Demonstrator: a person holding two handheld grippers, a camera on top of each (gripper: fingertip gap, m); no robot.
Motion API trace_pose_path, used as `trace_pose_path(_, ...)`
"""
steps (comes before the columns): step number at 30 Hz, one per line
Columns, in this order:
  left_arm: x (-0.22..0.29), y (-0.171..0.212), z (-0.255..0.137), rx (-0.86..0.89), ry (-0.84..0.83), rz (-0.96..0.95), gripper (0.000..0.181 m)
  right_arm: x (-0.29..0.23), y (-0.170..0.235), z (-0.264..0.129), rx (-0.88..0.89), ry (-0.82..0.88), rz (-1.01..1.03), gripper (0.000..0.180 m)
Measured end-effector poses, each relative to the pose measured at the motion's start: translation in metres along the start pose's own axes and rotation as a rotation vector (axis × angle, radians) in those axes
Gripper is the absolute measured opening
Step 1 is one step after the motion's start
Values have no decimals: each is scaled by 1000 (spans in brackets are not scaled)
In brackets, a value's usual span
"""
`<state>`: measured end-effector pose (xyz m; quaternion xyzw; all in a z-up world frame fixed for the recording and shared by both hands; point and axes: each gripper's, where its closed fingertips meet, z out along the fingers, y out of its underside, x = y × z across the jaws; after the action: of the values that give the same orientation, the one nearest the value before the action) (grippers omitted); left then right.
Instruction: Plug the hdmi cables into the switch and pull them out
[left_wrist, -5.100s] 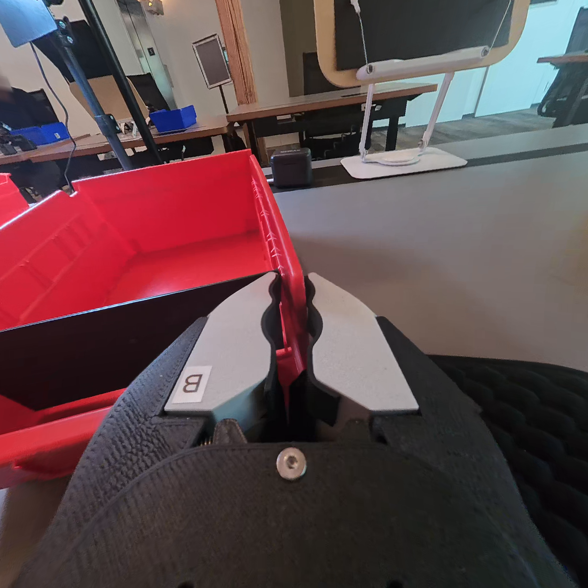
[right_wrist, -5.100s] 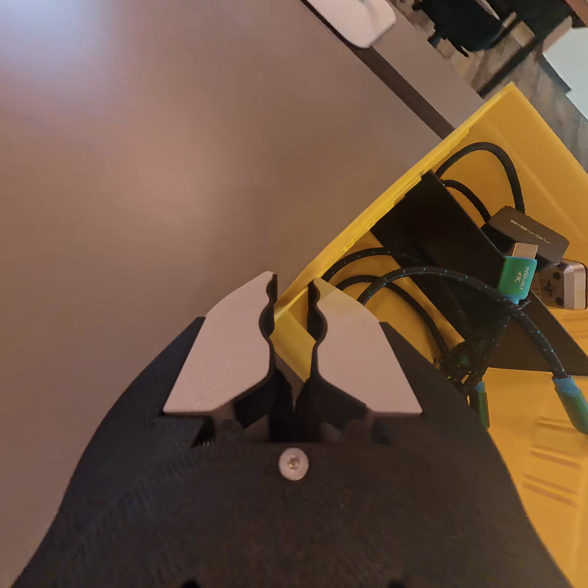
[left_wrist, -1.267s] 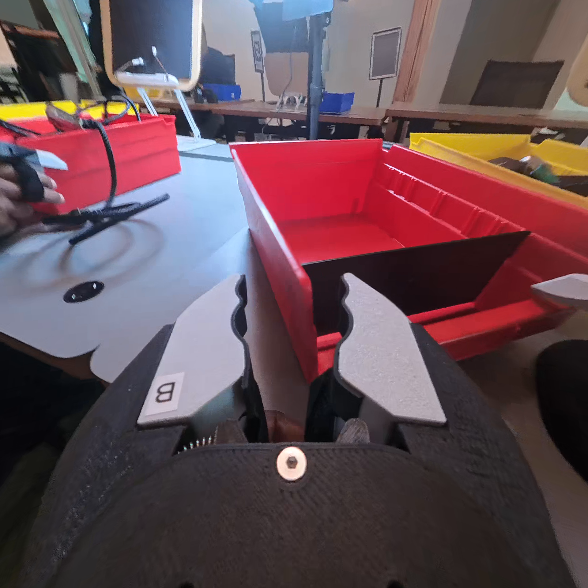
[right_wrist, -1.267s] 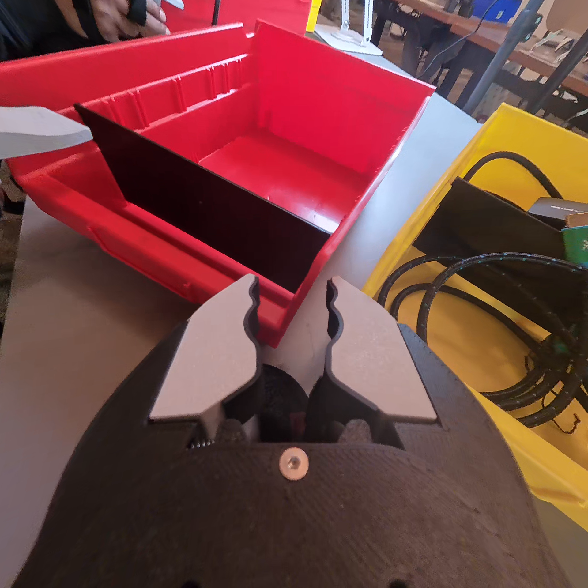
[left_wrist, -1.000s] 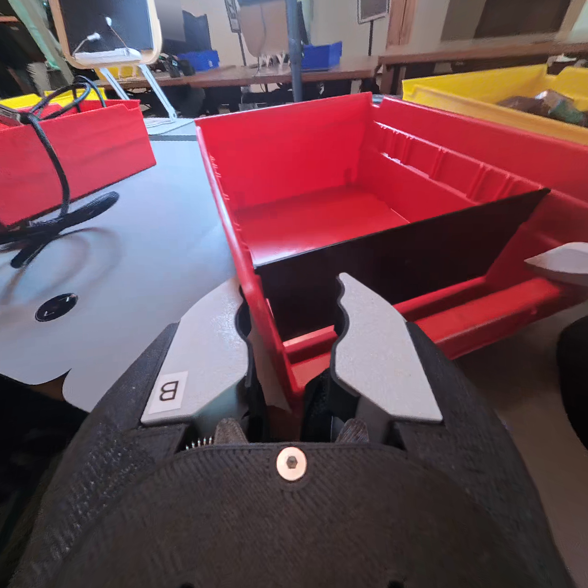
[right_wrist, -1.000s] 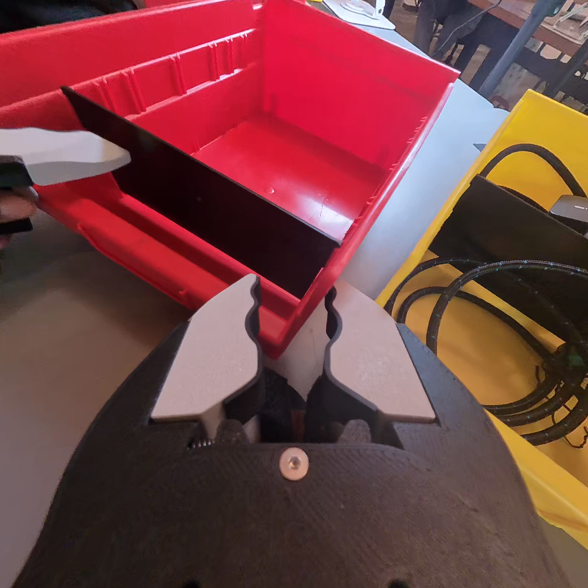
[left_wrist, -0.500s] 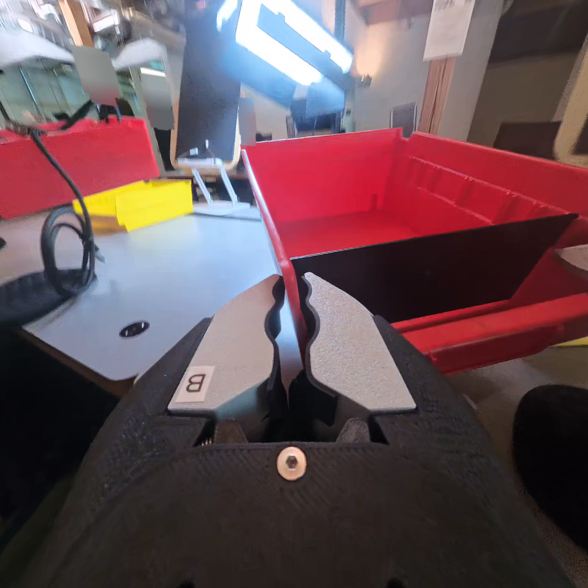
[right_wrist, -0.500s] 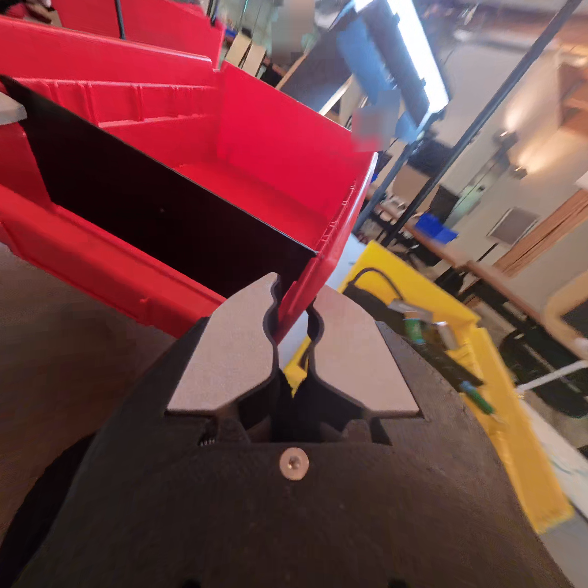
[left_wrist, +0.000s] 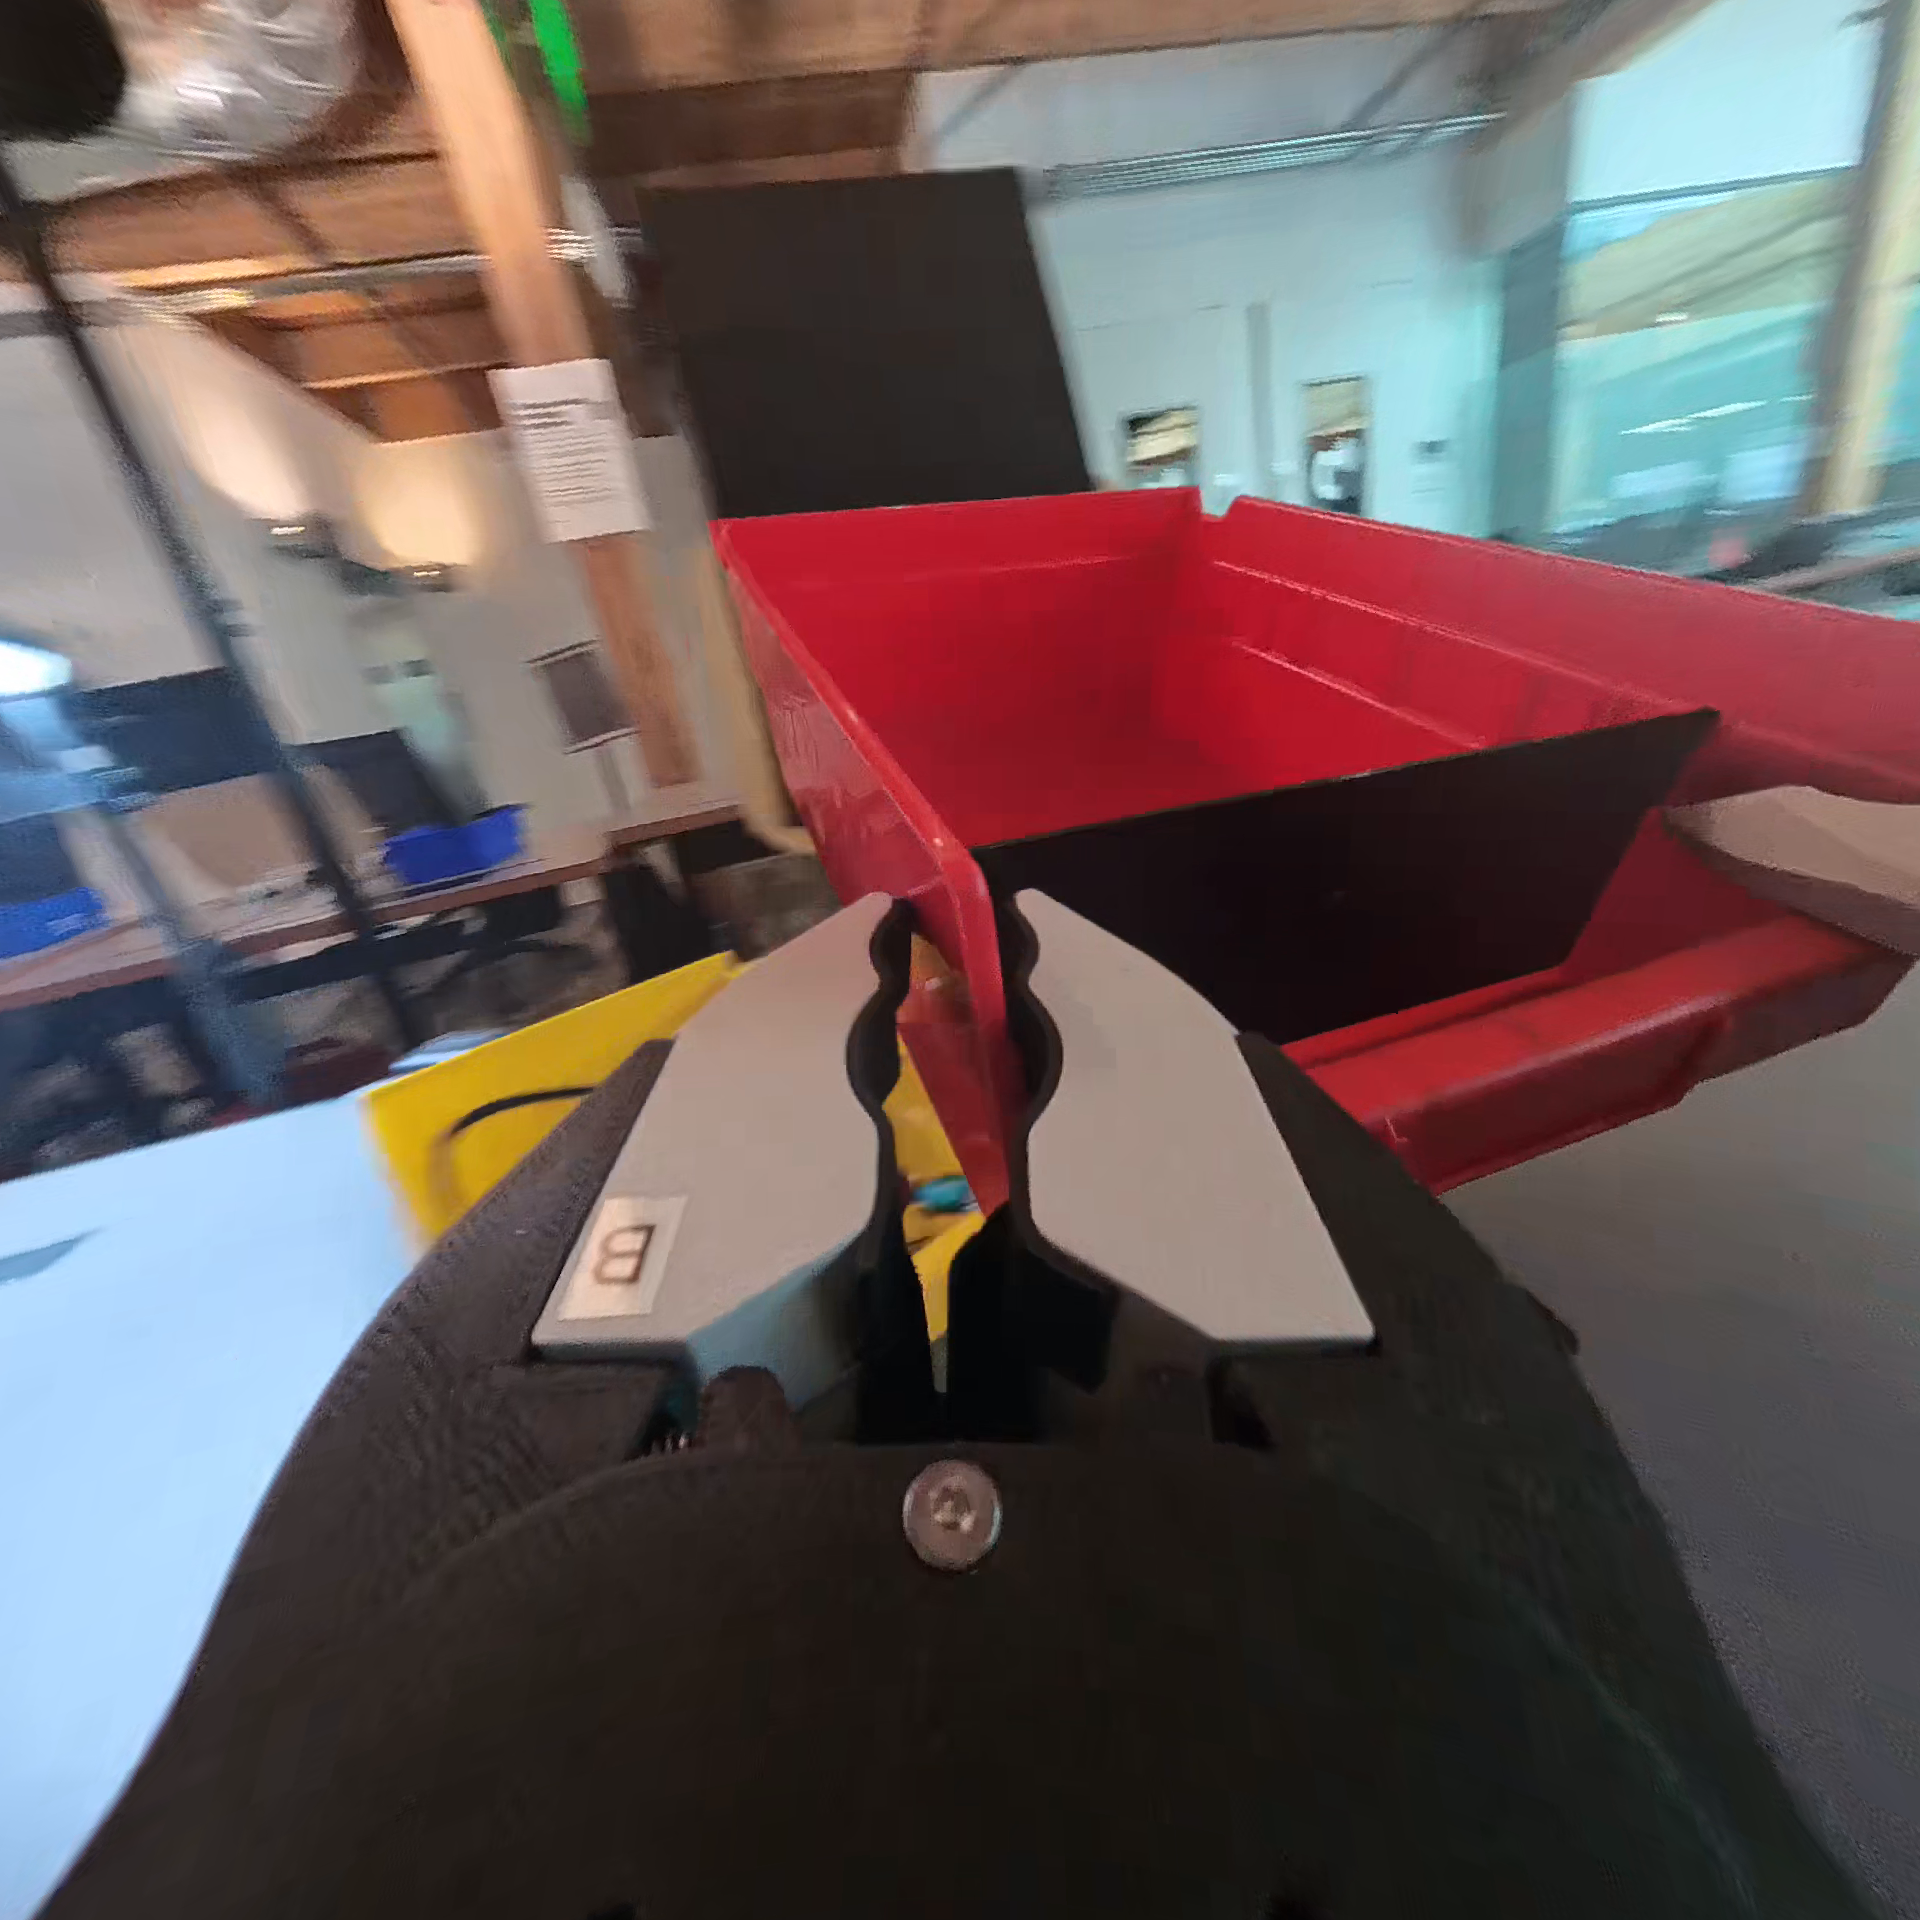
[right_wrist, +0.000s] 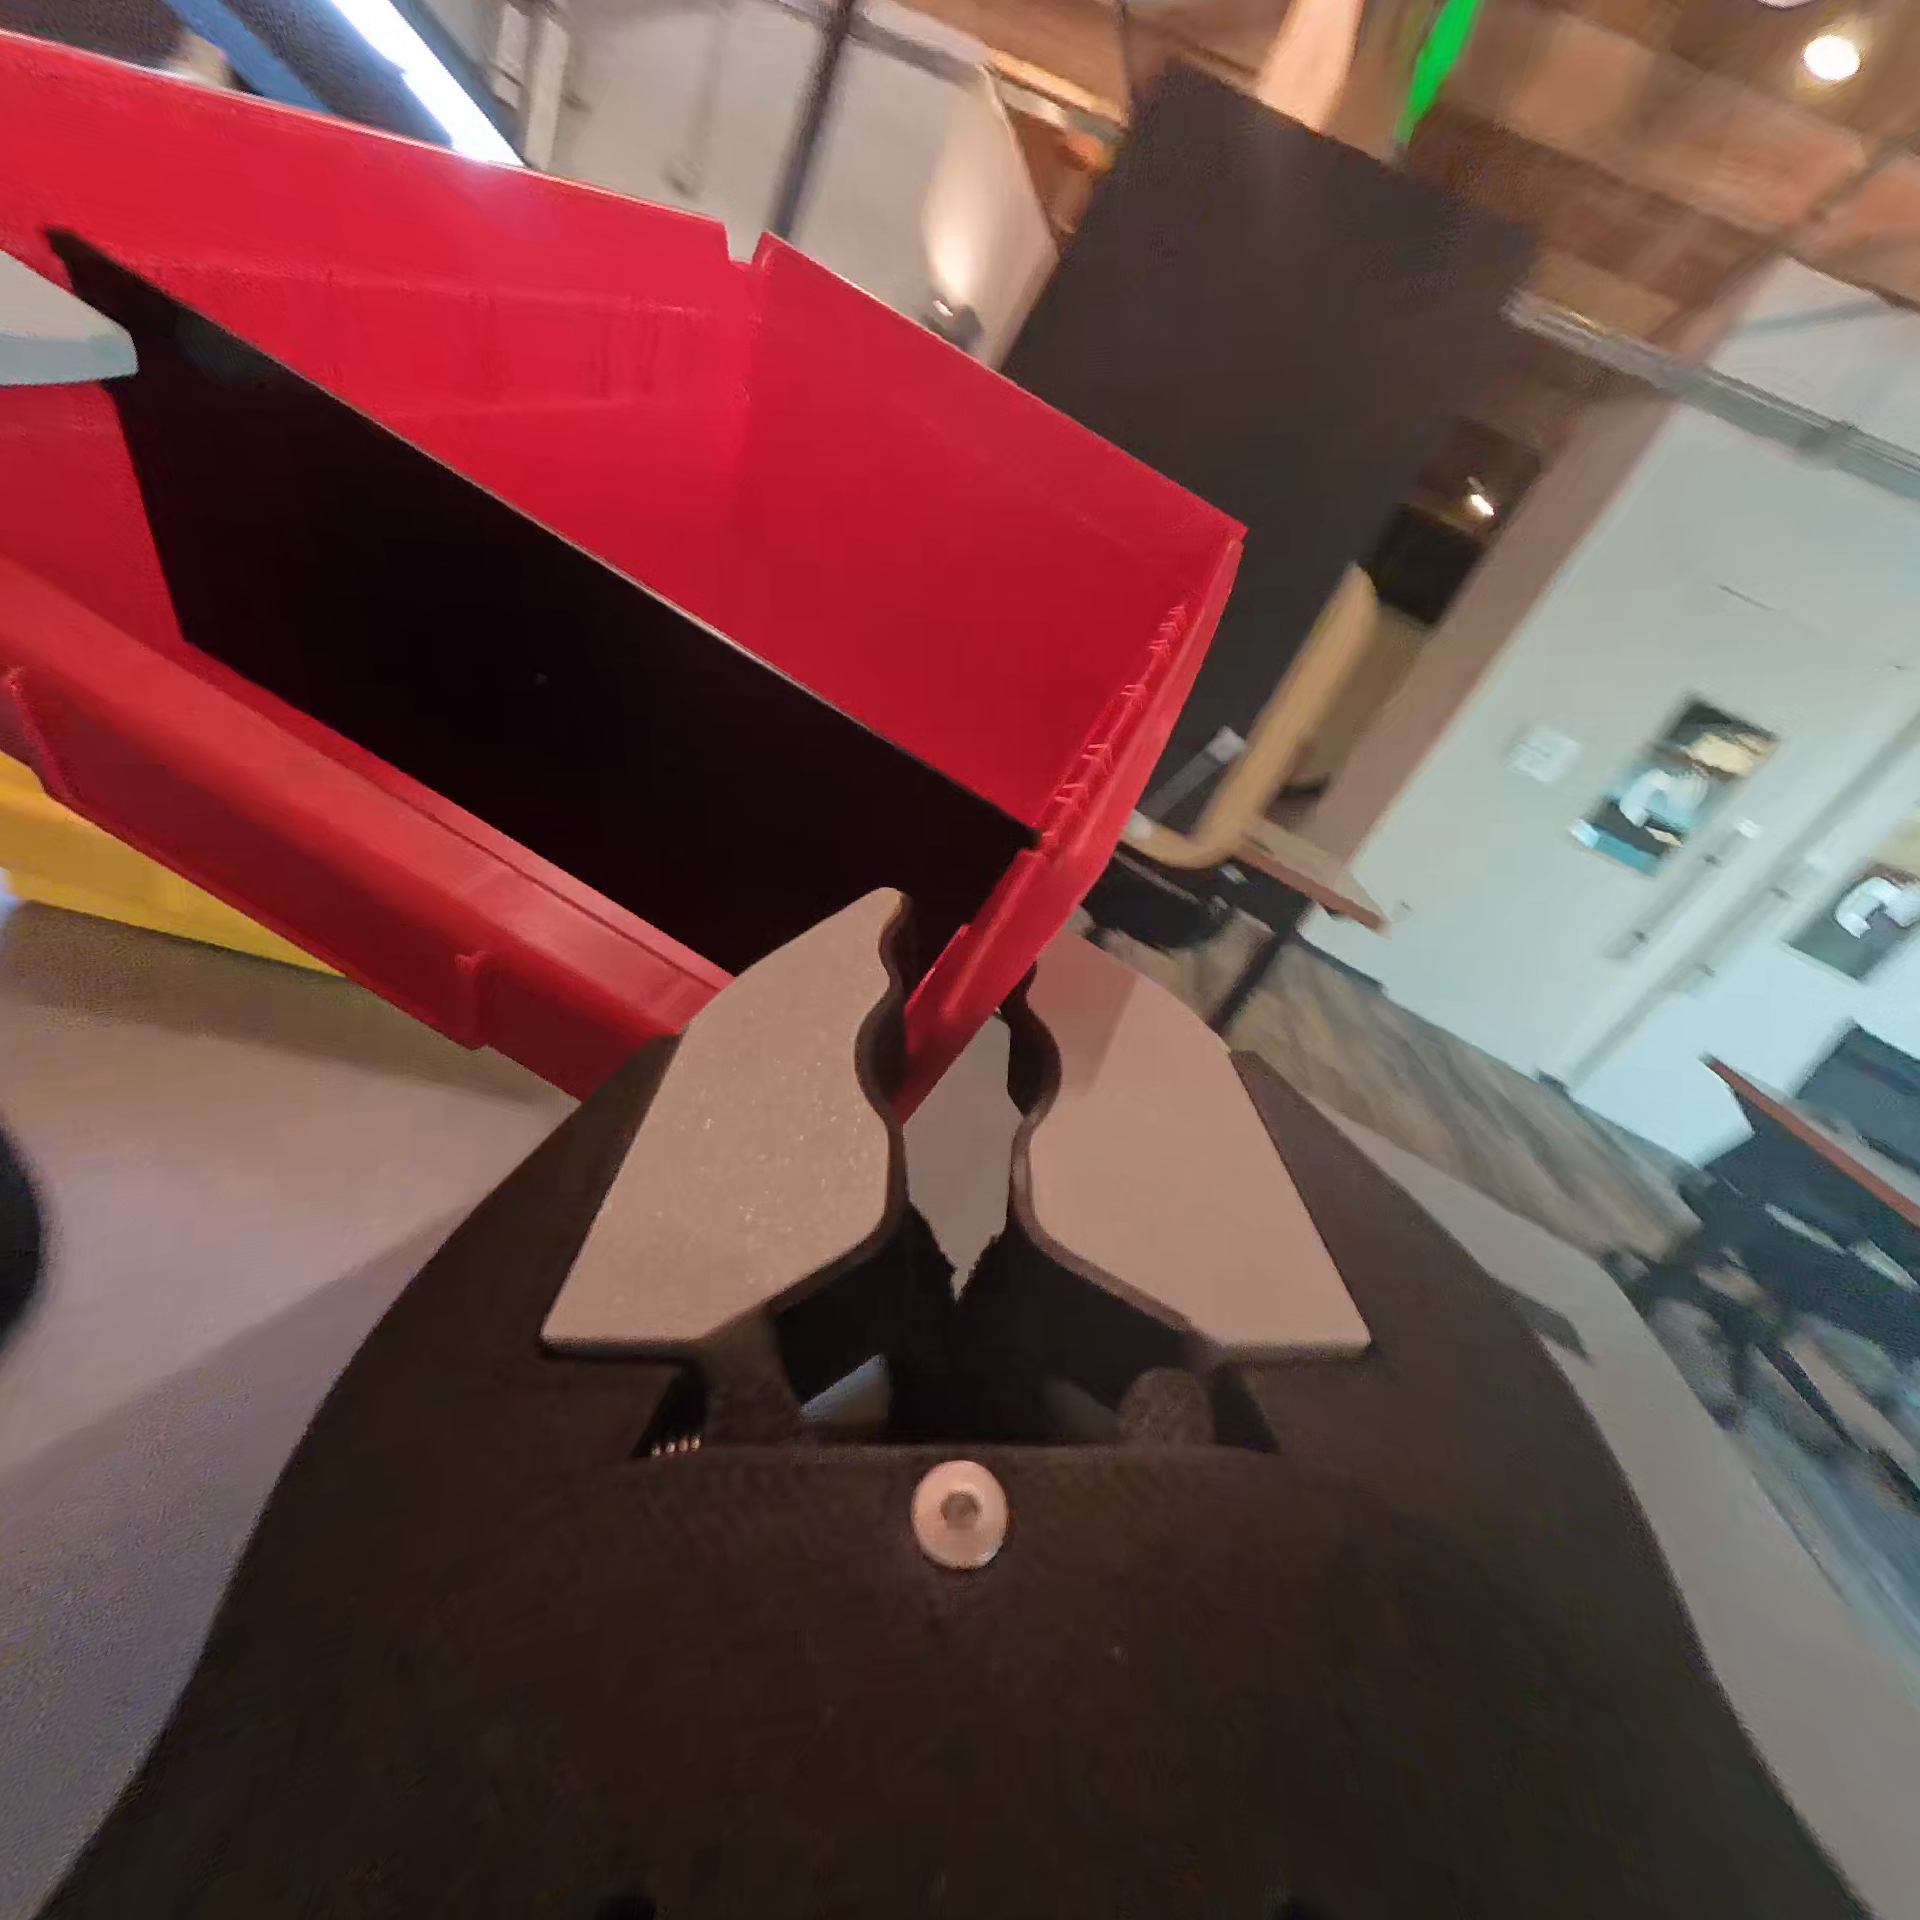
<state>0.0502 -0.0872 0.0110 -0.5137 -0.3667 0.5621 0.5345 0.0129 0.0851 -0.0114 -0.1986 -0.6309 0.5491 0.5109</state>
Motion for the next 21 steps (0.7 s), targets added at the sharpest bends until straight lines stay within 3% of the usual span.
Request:
trace_pose_path(5,110,7,77,-32,249,-7,16,98,62,-41,-162,175,12,16)
trace_pose_path(10,199,34,125,-124,425,-1,17,159,127,-72,-337,273,54,15)
trace_pose_path(17,280,90,156,-273,569,15,19,200,209,-98,-547,336,128,12)
trace_pose_path(21,298,104,159,-249,589,19,22,211,227,-103,-583,339,141,12)
